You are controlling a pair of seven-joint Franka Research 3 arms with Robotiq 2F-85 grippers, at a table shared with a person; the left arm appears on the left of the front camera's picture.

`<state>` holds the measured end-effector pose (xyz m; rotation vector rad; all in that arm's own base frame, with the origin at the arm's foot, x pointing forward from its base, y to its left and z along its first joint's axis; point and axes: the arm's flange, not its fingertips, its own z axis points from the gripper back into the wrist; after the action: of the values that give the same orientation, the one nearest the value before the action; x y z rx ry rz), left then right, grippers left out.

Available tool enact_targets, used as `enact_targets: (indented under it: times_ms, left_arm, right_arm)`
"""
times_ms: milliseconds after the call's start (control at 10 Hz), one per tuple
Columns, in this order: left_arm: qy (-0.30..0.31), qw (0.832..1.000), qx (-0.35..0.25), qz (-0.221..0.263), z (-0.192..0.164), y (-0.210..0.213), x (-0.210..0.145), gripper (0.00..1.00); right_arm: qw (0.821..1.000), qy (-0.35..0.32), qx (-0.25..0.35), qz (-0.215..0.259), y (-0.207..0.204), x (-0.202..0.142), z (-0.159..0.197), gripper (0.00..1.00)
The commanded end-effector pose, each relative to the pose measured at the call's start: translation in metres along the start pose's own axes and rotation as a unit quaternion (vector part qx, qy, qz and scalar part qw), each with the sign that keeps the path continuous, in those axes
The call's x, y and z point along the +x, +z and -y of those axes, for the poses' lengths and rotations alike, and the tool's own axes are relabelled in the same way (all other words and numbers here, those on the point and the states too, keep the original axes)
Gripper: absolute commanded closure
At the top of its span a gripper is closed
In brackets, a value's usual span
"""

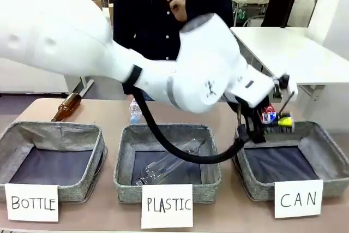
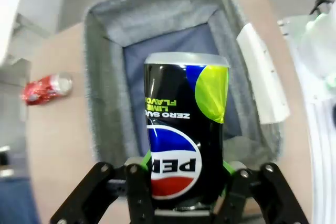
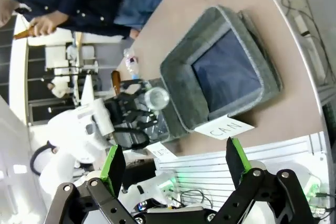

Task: Sort the can waste into the basket.
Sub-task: Pick up the can waste from the table and place it in the right Fabric basket.

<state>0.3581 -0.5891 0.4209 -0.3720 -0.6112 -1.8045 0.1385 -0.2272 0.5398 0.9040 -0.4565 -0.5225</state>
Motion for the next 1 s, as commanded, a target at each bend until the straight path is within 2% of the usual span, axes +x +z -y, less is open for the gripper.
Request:
enact_targets:
  times_ms: [0, 400, 500, 700, 900]
  left_arm:
    - [0.044, 0.996, -0.079, 0.002, -0.008, -0.007, 0.03, 0.68]
    - [0.055, 0.992, -0.114, -0.029, -0.015, -0.016, 0.023, 0.68]
    - [0.046, 0.992, -0.111, -0.043, -0.015, -0.016, 0.022, 0.14]
    - [0.045, 0.993, -0.105, -0.042, -0.016, -0.013, 0.018, 0.0]
    - [0.045, 0.993, -0.104, -0.043, -0.015, -0.012, 0.014, 0.0]
  right_arm:
    - [1.0, 0.003, 0.002, 0.002, -0.001, -0.001, -0.002, 0.0]
    - [1.0, 0.003, 0.002, 0.002, -0.001, -0.001, -0.002, 0.0]
    - [1.0, 0.003, 0.002, 0.002, -0.001, -0.001, -0.002, 0.0]
    - [1.0, 0.003, 0.002, 0.002, -0.001, -0.001, -0.002, 0.0]
    - [1.0, 0.003, 0.002, 0.002, -0.001, -0.001, -0.002, 0.0]
